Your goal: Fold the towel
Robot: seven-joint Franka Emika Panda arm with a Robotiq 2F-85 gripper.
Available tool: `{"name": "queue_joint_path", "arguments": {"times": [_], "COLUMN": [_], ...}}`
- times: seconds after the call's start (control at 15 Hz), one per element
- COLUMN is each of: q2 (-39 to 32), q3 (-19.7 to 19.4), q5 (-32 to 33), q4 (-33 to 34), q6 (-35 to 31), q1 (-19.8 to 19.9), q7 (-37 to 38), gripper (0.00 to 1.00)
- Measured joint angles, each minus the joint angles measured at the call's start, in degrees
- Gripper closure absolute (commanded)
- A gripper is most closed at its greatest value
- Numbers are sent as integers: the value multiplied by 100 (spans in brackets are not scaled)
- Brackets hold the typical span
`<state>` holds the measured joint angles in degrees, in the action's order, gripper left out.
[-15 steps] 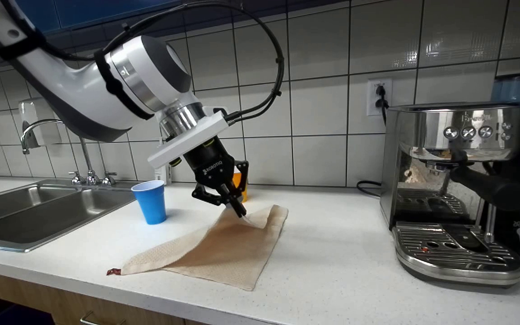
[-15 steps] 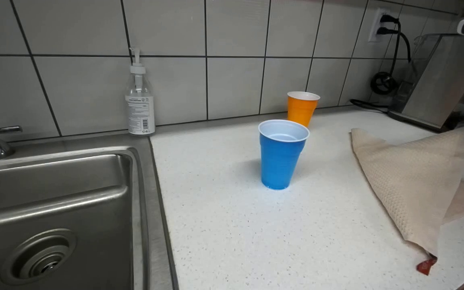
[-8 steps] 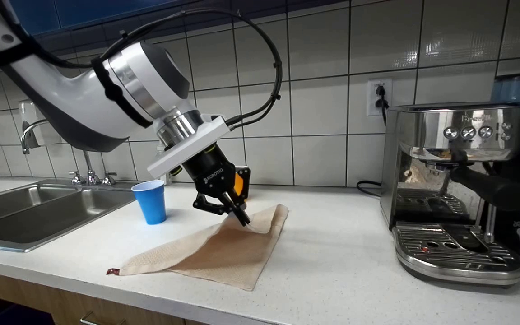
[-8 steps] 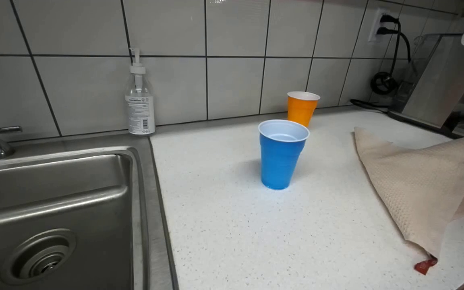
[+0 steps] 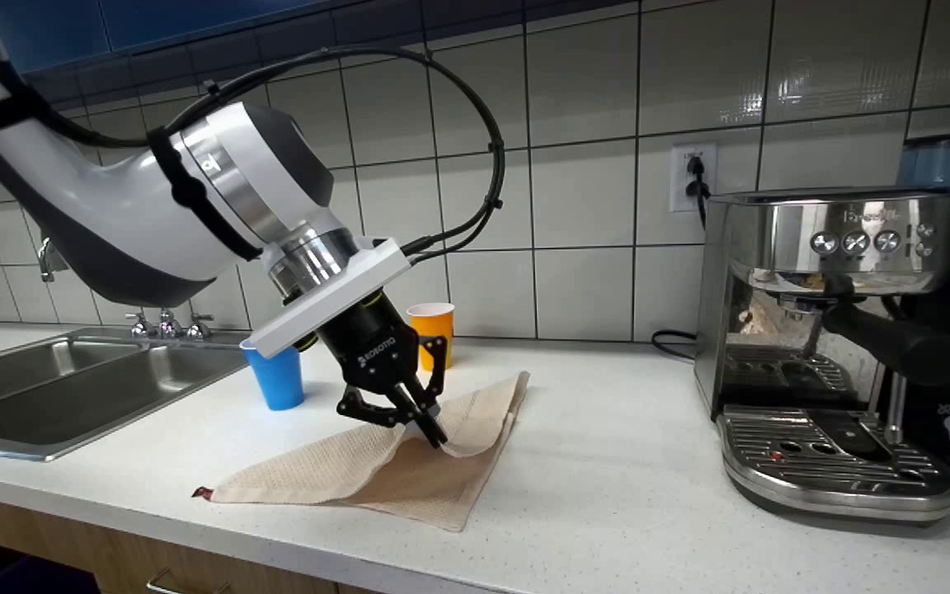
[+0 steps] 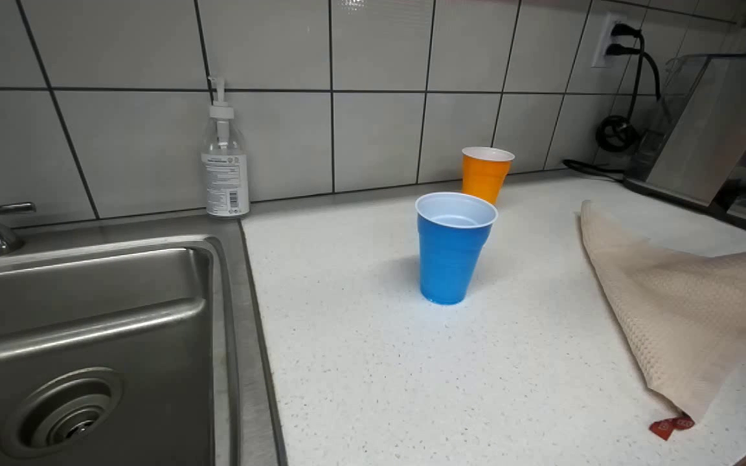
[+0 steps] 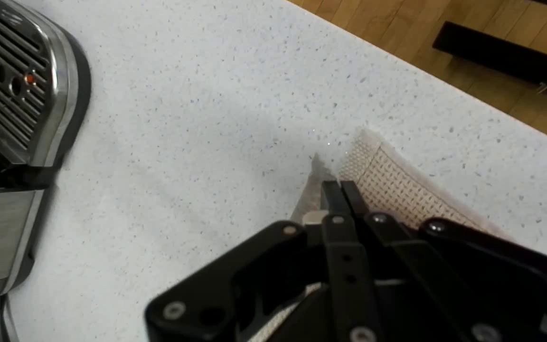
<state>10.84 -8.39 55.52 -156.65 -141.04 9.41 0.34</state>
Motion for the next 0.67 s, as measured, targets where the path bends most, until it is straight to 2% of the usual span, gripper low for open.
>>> {"name": "queue_joint_path", "arguments": {"times": [0.67], "q2": [1], "q3": [0], "q5": [-60], "q4": [-126], "q6": [23], "q1": [-4], "q7": [-14], "gripper": [0]}}
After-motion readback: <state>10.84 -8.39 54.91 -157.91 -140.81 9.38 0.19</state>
